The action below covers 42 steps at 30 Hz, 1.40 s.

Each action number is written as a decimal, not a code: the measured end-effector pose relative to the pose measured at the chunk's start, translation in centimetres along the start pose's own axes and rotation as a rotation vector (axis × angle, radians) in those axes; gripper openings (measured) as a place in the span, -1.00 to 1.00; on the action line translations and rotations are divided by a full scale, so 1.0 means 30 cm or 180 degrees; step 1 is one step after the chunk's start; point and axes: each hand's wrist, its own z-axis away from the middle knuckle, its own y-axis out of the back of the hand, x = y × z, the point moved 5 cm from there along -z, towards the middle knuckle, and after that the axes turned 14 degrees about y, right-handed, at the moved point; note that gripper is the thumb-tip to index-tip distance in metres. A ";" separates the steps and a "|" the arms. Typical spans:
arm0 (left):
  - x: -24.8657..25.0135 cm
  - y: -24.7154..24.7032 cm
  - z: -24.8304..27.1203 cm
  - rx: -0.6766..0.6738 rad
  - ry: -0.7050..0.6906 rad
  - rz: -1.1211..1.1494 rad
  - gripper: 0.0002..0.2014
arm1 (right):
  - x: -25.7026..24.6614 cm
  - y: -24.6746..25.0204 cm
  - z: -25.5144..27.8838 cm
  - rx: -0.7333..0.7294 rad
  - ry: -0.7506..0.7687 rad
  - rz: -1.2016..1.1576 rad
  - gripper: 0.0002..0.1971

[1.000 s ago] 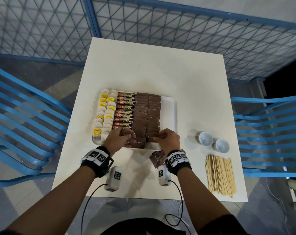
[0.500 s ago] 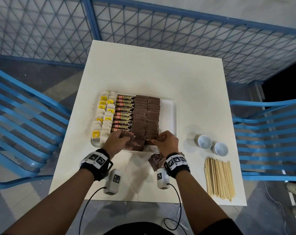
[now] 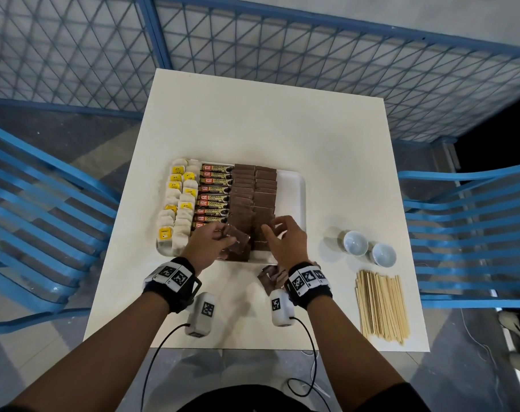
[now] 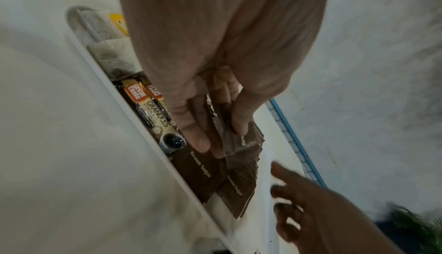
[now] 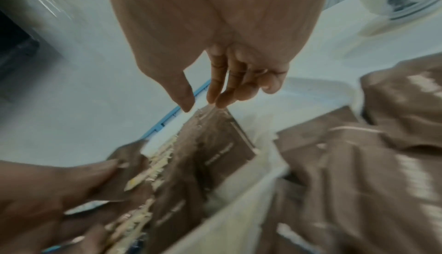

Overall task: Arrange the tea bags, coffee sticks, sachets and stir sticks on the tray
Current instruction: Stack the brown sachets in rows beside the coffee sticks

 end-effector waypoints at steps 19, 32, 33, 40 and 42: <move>0.059 -0.043 0.008 0.0094 -0.0356 -0.0120 -0.91 | -0.078 -0.025 -0.018 -0.0642 0.0424 -0.0315 -0.90; 0.077 -0.092 0.011 -0.0275 -0.0183 0.0156 -0.84 | -0.032 0.070 -0.009 0.0088 -0.0150 -0.0912 -0.85; 0.071 -0.094 0.012 -0.0337 -0.0122 0.0174 -0.83 | -0.028 0.072 -0.011 0.0118 -0.0154 -0.0906 -0.85; 0.080 -0.085 0.022 -0.0188 -0.0363 0.0102 -0.89 | -0.029 0.022 -0.004 -0.0108 -0.0106 -0.0713 -0.83; 0.078 -0.081 0.025 -0.0184 -0.0403 0.0015 -0.89 | -0.030 0.003 0.003 -0.0371 -0.0086 -0.0552 -0.87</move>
